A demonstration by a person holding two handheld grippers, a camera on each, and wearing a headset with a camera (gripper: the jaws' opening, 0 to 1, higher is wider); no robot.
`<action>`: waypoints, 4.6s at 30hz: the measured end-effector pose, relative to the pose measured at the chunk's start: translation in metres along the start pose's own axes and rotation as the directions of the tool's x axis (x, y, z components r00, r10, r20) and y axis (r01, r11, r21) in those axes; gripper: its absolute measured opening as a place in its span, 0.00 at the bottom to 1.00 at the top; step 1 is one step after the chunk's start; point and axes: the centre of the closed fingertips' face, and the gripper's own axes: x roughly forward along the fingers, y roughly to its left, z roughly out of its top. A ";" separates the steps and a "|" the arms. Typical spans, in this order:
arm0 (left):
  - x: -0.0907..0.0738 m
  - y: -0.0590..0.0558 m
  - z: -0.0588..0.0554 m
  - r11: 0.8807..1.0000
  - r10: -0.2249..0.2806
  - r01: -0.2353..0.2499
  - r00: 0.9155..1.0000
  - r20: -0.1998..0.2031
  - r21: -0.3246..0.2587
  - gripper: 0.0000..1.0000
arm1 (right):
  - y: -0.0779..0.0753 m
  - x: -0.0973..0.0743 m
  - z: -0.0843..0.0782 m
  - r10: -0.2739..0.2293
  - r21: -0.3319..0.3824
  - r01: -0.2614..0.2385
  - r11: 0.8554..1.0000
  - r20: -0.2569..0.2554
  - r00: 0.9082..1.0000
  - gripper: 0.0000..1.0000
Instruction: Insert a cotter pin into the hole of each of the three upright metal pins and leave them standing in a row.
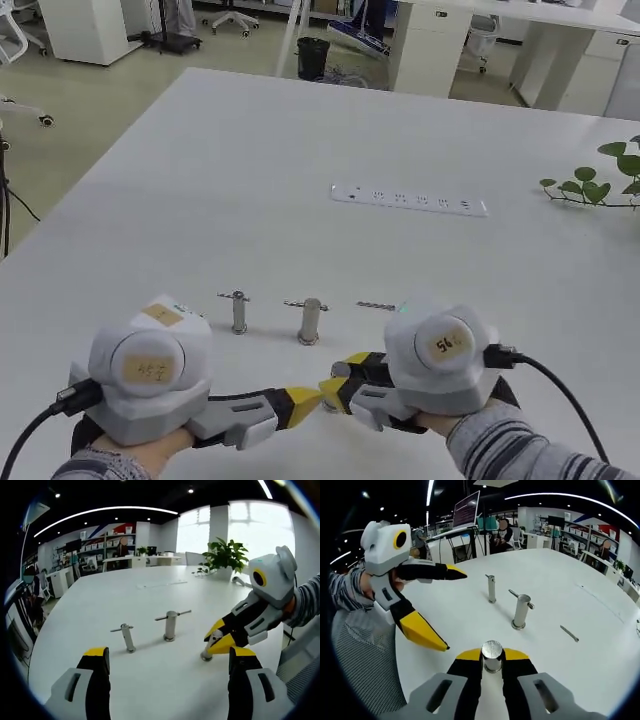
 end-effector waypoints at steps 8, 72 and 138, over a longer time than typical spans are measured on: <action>-0.001 -0.002 0.000 1.000 -0.002 0.002 1.000 -0.002 0.028 0.99 | -0.001 -0.010 0.000 0.022 0.074 -0.025 0.997 0.042 0.999 0.14; 0.009 -0.020 -0.002 0.998 -0.062 0.062 0.998 -0.008 0.026 0.94 | -0.157 0.028 -0.007 0.061 -0.195 -0.136 0.971 -0.349 0.935 0.06; -0.017 -0.065 0.030 0.957 -0.259 0.264 0.964 0.055 -0.122 0.35 | 0.000 -0.057 0.044 0.107 -0.706 -0.161 0.690 -0.120 0.987 0.00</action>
